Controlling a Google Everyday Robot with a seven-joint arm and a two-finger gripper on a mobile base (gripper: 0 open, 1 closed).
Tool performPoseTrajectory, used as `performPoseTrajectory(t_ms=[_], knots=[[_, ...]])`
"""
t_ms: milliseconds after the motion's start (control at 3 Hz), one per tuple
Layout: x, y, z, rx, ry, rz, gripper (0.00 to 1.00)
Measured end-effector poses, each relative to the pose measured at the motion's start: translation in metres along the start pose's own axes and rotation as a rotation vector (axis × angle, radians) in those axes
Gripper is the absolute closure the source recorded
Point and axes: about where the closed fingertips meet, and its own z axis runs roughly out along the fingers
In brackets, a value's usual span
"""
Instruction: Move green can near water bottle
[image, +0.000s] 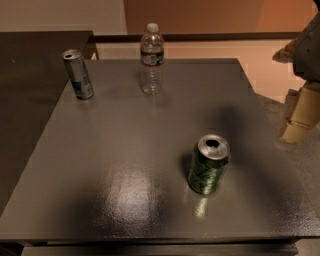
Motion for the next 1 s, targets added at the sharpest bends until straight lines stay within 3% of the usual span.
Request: performPoseTrajectory(t_ms=[333,667,1000], knots=[[0.0,0.0,0.0,0.0,0.0,0.0,0.0],[-0.009,0.005,0.003,-0.022,-0.045,-0.022,0.0],[-0.027,0.019,0.012,-0.064,-0.13,-0.079,0.0]])
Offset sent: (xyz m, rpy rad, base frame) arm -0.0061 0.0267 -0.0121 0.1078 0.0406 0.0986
